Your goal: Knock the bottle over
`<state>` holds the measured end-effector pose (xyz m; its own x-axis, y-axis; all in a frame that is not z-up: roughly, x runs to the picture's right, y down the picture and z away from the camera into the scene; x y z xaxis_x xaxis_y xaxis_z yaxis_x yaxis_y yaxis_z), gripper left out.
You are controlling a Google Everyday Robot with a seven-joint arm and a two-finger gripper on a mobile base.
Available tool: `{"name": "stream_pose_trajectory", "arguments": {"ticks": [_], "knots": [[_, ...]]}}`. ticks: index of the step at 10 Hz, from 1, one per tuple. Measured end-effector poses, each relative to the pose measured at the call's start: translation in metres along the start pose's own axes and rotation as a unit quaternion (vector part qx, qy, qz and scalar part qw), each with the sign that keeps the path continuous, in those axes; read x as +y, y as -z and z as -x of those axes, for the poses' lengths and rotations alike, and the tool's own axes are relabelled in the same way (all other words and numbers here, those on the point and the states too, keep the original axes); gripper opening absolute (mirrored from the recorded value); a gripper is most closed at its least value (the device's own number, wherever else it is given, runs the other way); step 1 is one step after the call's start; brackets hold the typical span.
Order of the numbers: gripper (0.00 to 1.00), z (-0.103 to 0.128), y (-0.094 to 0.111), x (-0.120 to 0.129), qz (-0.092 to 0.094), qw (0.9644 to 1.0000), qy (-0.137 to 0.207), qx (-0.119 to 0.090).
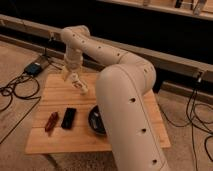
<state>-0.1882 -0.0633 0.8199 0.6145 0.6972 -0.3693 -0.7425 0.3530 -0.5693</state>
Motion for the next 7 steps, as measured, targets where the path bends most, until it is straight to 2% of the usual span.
{"name": "stream_pose_trajectory", "arguments": {"ticks": [7], "knots": [[0.65, -0.011, -0.006, -0.009, -0.010, 0.9997, -0.020, 0.000]]}}
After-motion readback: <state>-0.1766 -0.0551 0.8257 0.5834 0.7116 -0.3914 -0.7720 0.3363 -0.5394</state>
